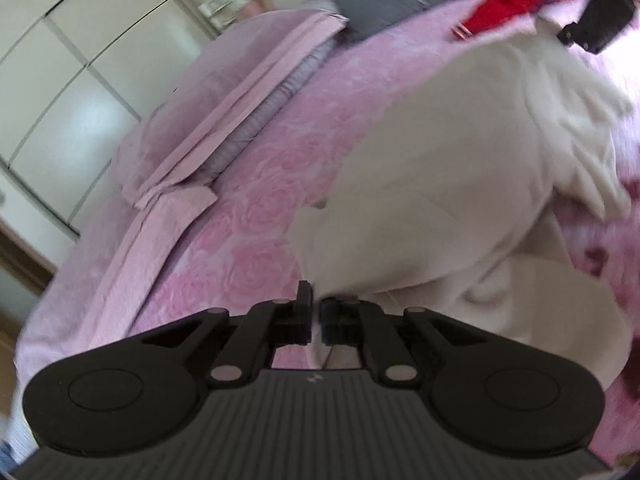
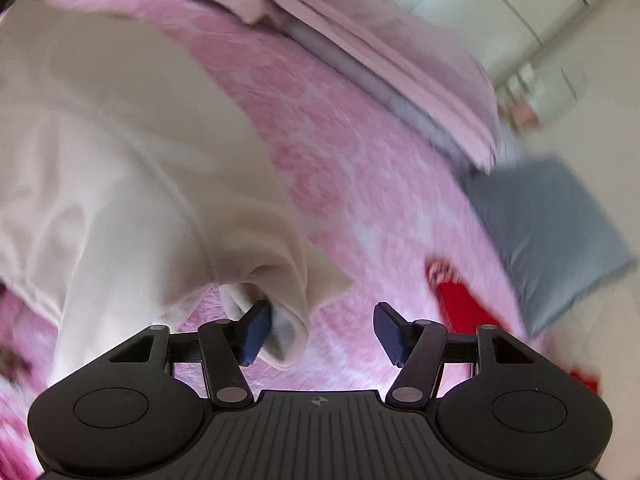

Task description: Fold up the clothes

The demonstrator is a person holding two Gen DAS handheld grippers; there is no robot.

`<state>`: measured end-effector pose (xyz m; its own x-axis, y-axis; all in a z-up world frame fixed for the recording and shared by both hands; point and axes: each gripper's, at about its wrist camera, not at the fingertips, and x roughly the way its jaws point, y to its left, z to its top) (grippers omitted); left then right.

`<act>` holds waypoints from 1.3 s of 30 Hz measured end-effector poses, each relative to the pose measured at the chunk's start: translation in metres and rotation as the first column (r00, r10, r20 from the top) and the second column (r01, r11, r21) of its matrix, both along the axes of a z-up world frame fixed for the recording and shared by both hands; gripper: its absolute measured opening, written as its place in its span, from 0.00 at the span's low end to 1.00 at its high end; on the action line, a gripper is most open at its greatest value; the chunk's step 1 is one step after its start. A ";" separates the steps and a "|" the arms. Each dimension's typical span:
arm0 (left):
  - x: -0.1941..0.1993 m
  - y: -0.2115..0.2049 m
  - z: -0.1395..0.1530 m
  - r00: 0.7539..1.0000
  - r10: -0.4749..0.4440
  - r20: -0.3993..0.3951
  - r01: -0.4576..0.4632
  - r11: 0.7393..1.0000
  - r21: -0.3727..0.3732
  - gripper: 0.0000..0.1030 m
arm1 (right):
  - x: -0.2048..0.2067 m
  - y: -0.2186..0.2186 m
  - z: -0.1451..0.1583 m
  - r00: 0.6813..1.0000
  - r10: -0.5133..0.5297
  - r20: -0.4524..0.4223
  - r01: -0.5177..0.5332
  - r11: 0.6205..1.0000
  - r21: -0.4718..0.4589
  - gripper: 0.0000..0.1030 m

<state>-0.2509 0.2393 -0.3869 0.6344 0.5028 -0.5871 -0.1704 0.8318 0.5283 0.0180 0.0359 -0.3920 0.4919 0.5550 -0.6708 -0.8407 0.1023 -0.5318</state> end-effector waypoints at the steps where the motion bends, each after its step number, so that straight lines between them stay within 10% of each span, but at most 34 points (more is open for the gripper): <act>1: -0.002 0.004 0.005 1.000 0.015 0.014 -0.015 1.000 -0.028 0.04 | -0.001 0.000 0.002 0.999 0.032 -0.020 -0.032 0.999 0.003 0.01; 10: -0.045 0.057 0.105 0.926 0.275 0.259 -0.209 0.944 -0.256 0.04 | -0.014 0.016 0.100 0.999 -0.012 0.033 -0.001 0.928 0.372 0.01; 19: -0.093 0.081 0.250 0.787 0.325 0.524 -0.275 0.946 -0.174 0.04 | -0.041 0.048 0.247 0.993 0.004 0.118 -0.085 0.711 0.698 0.01; 31: -0.180 0.026 0.343 0.775 0.335 0.536 -0.310 0.940 -0.139 0.04 | -0.092 -0.003 0.358 0.978 0.191 0.089 -0.195 0.662 0.723 0.01; 39: -0.225 0.019 0.408 0.721 0.330 0.609 -0.313 0.940 -0.139 0.04 | -0.135 -0.028 0.407 0.944 0.284 0.166 -0.316 0.641 0.700 0.01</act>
